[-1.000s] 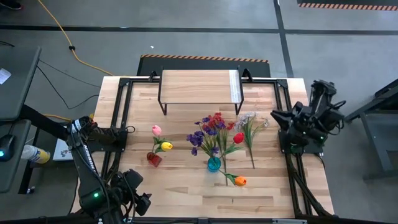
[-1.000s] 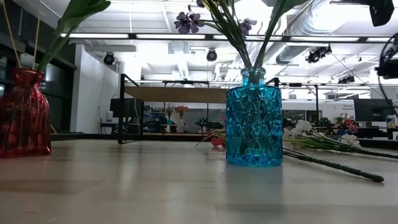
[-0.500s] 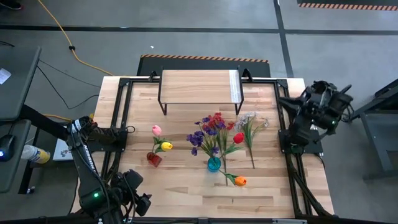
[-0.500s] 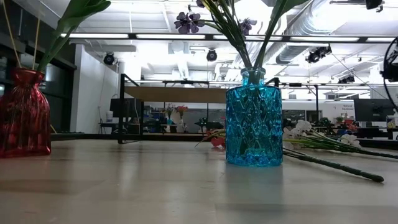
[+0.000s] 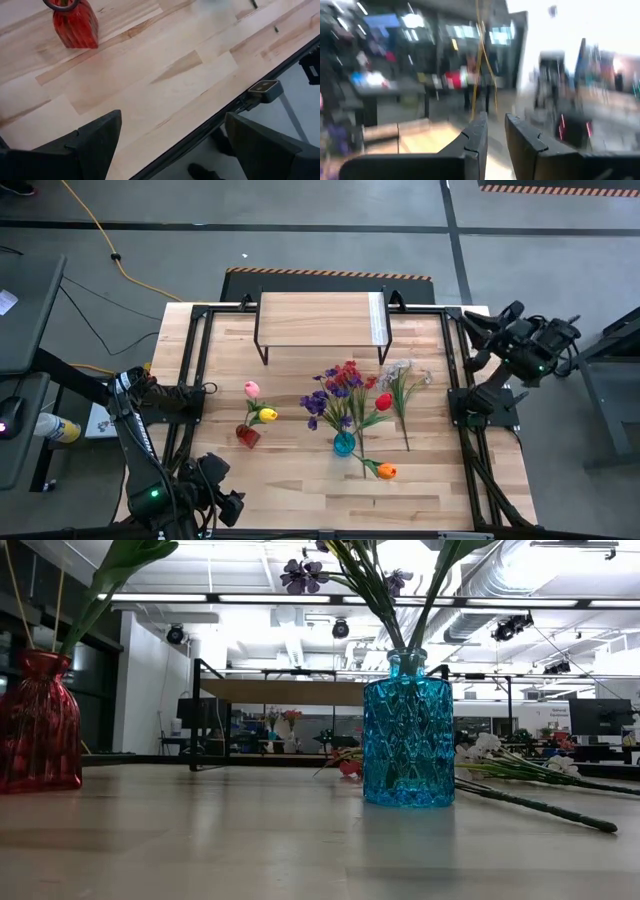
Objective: Pick and place flowers into a vace then onto a shelf
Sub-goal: Put the white flowers into the blue vase
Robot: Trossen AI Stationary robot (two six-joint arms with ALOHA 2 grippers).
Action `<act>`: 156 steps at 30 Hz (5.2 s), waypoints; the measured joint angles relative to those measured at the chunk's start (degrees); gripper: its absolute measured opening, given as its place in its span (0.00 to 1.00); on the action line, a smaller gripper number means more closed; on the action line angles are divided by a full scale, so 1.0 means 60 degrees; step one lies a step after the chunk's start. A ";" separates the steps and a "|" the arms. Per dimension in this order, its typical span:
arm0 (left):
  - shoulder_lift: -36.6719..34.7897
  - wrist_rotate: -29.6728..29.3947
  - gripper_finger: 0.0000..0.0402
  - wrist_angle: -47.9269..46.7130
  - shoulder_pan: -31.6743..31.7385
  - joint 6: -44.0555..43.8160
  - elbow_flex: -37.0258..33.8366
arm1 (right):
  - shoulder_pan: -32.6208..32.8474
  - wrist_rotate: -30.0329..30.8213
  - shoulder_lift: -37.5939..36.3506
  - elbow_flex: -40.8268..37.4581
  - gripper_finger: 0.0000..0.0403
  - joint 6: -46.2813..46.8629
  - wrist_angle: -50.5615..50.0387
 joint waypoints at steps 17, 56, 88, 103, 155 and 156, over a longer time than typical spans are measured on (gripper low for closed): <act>0.0000 -0.0029 0.97 -0.0023 0.0000 -0.0497 -0.0002 | -0.2584 -0.0706 0.0221 0.1479 0.14 -0.3036 -0.0835; 0.0000 -0.0112 0.96 0.0057 0.0004 -0.1387 -0.0002 | 0.1753 -0.0079 0.1041 0.6783 0.12 -0.4071 -0.7728; 0.0000 -0.0105 0.96 0.0218 0.0004 -0.1433 -0.0004 | 0.1807 -0.1362 0.1250 0.4314 0.16 -0.1701 -0.7935; 0.0007 -0.0786 0.96 0.0196 0.0003 -0.1468 -0.0011 | 0.1413 -0.4404 0.1226 0.3810 0.17 -0.1577 -0.7360; 0.0015 -0.0748 0.96 0.1698 0.0004 -0.0988 -0.0011 | 0.1413 -0.3210 0.1064 0.3818 0.17 -0.2452 -0.7429; 0.0015 -0.0805 0.96 0.1700 0.0004 -0.0988 -0.0011 | 0.1410 -0.3036 0.1014 0.3818 0.17 -0.2412 -0.7444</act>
